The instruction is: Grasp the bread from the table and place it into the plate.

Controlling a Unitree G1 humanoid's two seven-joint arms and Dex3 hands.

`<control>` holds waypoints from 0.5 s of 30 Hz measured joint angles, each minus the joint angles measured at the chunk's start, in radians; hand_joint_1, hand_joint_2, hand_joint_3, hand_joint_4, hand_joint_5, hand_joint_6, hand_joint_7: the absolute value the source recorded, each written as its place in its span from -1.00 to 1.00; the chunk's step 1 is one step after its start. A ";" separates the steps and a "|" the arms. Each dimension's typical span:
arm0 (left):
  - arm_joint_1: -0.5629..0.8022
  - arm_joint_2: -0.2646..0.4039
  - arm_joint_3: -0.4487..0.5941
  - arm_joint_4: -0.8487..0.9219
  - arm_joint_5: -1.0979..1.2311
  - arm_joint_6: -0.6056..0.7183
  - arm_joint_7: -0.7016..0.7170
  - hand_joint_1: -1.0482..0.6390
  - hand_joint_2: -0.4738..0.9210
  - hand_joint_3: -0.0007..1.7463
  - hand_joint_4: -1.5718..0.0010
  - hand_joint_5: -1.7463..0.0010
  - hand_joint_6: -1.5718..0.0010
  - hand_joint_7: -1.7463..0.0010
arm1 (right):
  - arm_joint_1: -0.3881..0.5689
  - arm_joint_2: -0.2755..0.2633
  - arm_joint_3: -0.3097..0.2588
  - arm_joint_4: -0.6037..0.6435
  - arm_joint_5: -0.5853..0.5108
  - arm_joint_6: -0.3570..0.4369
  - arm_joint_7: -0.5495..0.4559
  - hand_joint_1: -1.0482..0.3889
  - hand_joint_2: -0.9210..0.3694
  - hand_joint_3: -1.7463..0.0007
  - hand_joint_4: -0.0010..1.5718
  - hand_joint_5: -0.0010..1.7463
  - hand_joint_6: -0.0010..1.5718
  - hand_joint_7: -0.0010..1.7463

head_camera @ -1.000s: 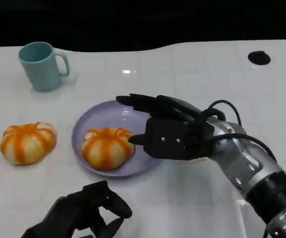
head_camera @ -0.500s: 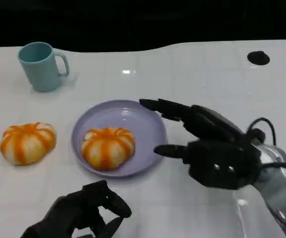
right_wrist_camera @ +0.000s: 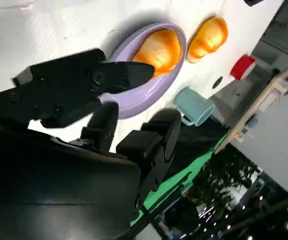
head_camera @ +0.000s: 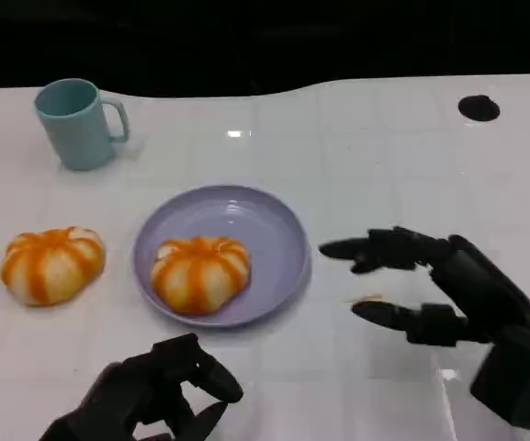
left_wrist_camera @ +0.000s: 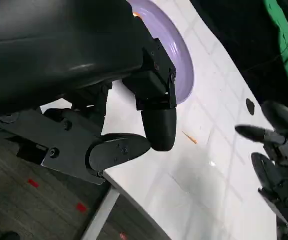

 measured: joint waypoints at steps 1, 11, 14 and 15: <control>0.000 0.000 0.000 0.000 0.000 0.000 0.000 -0.04 0.87 -0.29 0.16 -1.00 0.20 -0.45 | 0.011 -0.003 -0.007 -0.002 0.003 -0.005 -0.002 0.53 -0.29 -0.29 -0.12 0.59 0.00 0.08; 0.001 0.000 0.004 0.001 -0.002 -0.001 0.000 -0.06 0.87 -0.30 0.16 -1.00 0.20 -0.45 | 0.155 -0.072 -0.075 -0.103 -0.020 -0.018 -0.012 0.57 -0.09 -0.61 0.10 1.00 0.07 0.52; 0.003 0.001 0.005 0.001 -0.002 -0.001 0.000 -0.07 0.87 -0.30 0.16 -1.00 0.19 -0.45 | 0.192 -0.094 -0.080 -0.162 -0.027 0.000 -0.010 0.56 0.00 -0.65 0.16 1.00 0.11 0.50; 0.005 0.001 0.005 0.001 -0.002 -0.001 0.000 -0.07 0.88 -0.31 0.16 -1.00 0.19 -0.45 | 0.203 -0.100 -0.082 -0.183 -0.033 0.012 -0.009 0.55 0.03 -0.66 0.19 1.00 0.13 0.50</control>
